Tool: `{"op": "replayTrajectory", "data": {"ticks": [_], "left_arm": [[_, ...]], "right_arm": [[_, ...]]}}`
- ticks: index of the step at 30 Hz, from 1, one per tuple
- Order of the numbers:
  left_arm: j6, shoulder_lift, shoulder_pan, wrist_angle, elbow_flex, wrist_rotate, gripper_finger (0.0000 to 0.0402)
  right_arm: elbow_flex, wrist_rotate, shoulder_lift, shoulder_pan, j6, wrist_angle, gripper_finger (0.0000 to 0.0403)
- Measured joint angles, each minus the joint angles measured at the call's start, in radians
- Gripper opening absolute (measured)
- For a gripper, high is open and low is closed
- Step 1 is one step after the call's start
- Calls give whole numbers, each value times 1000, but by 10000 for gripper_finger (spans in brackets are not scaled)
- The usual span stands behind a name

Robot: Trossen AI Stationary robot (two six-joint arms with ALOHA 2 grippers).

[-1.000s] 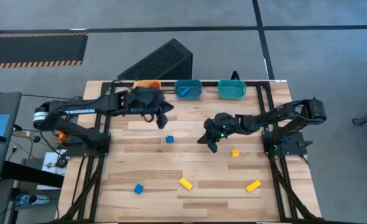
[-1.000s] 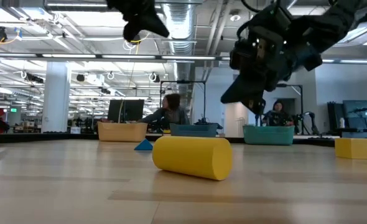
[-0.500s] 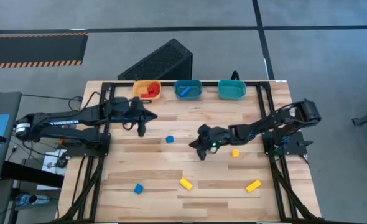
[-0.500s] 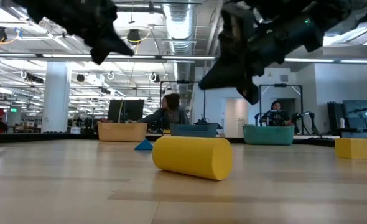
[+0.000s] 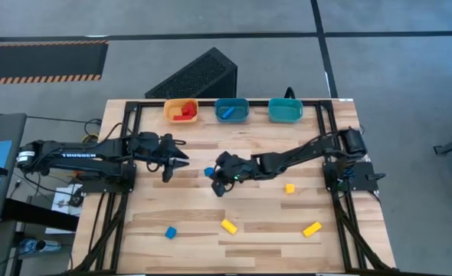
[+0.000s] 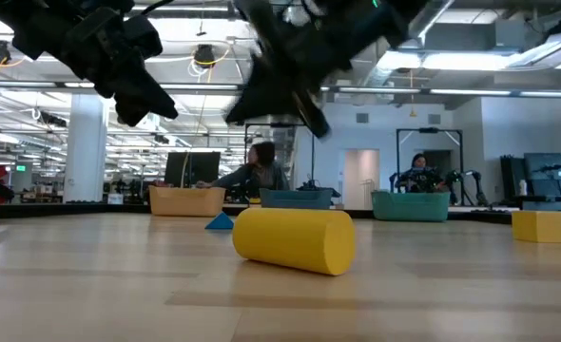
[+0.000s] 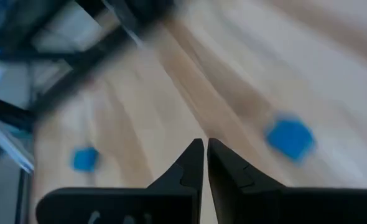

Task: Sort & place blocks by color
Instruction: Put the top blue block into the blue container

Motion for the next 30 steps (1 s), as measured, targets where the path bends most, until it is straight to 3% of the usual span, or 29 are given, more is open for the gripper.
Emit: {"op": "replayTrajectory", "data": {"ticks": [5,11,16,23,26,30], "left_arm": [[14,-33,-24,-8,0,-5,147],[30,-61,-60,11,-16,-23,159],[55,-1,-96,181,-85,-91,160],[105,259,-98,688,-215,-328,163],[63,385,-95,827,-214,-282,167],[84,557,-115,878,-185,-225,177]], "right_arm": [[53,47,-24,12,-82,-49,46],[125,-43,-20,1,-48,-29,46],[214,-5,-20,0,-11,-200,40],[300,137,-54,40,-65,-502,24],[304,177,-73,57,-61,-557,21],[303,277,-99,85,-42,-662,21]]}}
